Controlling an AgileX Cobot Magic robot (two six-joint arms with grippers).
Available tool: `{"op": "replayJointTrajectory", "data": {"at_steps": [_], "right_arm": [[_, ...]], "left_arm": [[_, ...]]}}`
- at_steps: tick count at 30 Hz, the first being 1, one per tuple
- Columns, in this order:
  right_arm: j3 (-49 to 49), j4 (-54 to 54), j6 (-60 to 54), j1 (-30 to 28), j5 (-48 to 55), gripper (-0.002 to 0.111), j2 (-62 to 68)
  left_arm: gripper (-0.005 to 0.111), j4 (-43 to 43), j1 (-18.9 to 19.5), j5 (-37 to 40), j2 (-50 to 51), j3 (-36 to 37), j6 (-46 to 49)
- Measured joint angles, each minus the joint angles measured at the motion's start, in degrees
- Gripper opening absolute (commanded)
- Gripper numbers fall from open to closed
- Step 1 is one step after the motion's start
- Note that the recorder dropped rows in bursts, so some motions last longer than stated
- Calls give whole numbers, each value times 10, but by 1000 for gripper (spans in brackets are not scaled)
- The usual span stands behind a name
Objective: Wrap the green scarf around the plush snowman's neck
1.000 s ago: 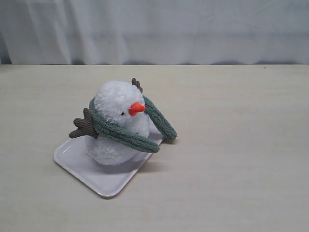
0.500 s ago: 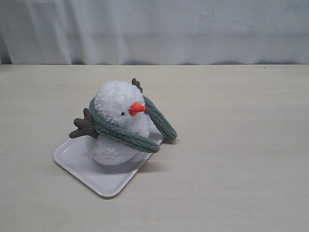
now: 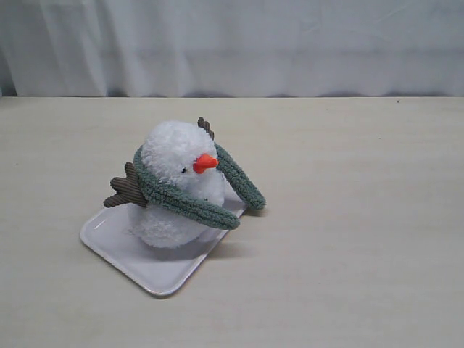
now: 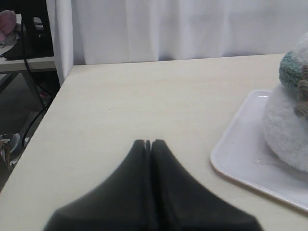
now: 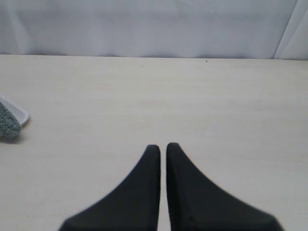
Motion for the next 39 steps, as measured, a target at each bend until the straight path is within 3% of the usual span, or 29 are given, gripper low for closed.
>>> {"op": "replayJointTrajectory", "data": {"at_steps": [9, 39], "right_arm": [[0, -42, 41, 0, 0, 4, 0], [0, -43, 28, 0, 10, 4, 0]], "left_arm": [[0, 0, 0, 0, 0, 0, 0], [0, 0, 0, 0, 0, 0, 0]]}}
